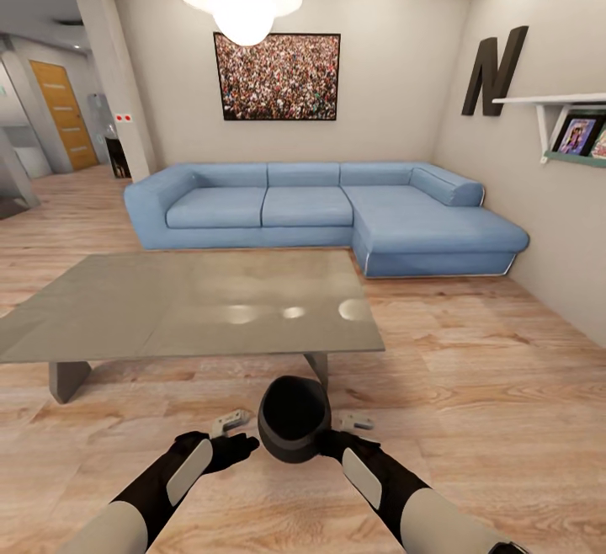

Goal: Place each of the two pumpkins and all three candles from the living room inside a cabinet in the living room (use any cabinet), then make sure every cabinet is closed, and position the cauldron so it is next to a table in the living room.

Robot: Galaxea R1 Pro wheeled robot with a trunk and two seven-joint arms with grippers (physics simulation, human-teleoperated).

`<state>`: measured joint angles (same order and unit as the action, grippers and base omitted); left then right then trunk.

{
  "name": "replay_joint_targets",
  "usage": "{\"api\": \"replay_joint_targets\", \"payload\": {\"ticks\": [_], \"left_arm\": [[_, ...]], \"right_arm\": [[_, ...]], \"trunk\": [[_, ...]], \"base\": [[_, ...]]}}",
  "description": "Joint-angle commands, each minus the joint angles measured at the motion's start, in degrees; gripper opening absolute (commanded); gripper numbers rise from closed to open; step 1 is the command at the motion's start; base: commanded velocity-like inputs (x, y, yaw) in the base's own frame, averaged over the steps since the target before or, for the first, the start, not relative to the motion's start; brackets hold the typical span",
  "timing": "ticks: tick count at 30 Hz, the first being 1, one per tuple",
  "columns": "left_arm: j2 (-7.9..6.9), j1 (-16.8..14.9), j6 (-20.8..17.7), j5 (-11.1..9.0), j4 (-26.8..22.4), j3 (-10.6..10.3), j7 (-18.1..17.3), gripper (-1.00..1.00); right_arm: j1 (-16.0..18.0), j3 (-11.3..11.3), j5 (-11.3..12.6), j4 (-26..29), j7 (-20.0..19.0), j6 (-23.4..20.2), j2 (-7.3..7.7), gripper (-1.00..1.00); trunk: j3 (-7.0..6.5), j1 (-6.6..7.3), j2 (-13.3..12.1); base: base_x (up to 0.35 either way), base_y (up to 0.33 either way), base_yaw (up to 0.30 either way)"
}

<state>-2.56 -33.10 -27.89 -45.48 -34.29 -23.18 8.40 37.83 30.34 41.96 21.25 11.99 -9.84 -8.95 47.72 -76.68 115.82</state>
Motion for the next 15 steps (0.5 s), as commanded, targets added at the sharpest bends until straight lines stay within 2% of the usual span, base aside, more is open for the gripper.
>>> {"api": "replay_joint_targets", "payload": {"ticks": [1, 4, 7, 10, 12, 15], "left_arm": [[-0.11, 0.0, -0.1, -0.5, 0.2, -0.5, 0.6, 1.0], [-0.28, 0.0, 0.2, -0.3, 3.5, -0.7, 0.6, 1.0], [-0.35, 0.0, 1.8, 0.2, 11.1, -0.8, 0.4, 1.0], [-0.44, 0.1, 7.1, 0.5, 18.0, -0.9, 0.1, 1.0], [-0.32, 0.2, 11.3, 1.0, 23.2, -1.1, -0.2, 1.0], [-0.27, 0.2, 15.3, 1.5, 25.5, -1.5, -0.3, 1.0]], "right_arm": [[-0.1, 0.5, 0.4, -0.1, 0.5, -0.1, 0.19, 1.0], [-0.6, 0.5, 0.1, -1.9, 0.6, 0.6, 0.34, 1.0], [-0.8, 0.6, 0.1, -7.2, 0.5, 5.1, 0.34, 1.0], [-1.1, 0.7, 0.2, -12.5, 0.4, 9.9, 0.33, 1.0], [-3.2, 0.7, 0.3, -14.1, 0.3, 12.7, 0.33, 1.0], [-5.5, 0.7, 0.3, -14.6, 0.3, 15.6, 0.33, 1.0]], "trunk": [[-0.13, 0.23, -0.4], [-0.67, 0.89, -1.6], [-1.21, 1.55, -2.8], [-1.75, 2.21, -4.0], [-2.1, 2.65, -4.8], [-2.64, 3.31, -6.0]], "base": [[0.0, 0.0, 0.0], [0.0, 0.0, 0.0], [0.0, 0.0, 0.0], [0.0, 0.0, 0.0], [0.0, 0.0, 0.0], [0.0, 0.0, 0.0]]}}
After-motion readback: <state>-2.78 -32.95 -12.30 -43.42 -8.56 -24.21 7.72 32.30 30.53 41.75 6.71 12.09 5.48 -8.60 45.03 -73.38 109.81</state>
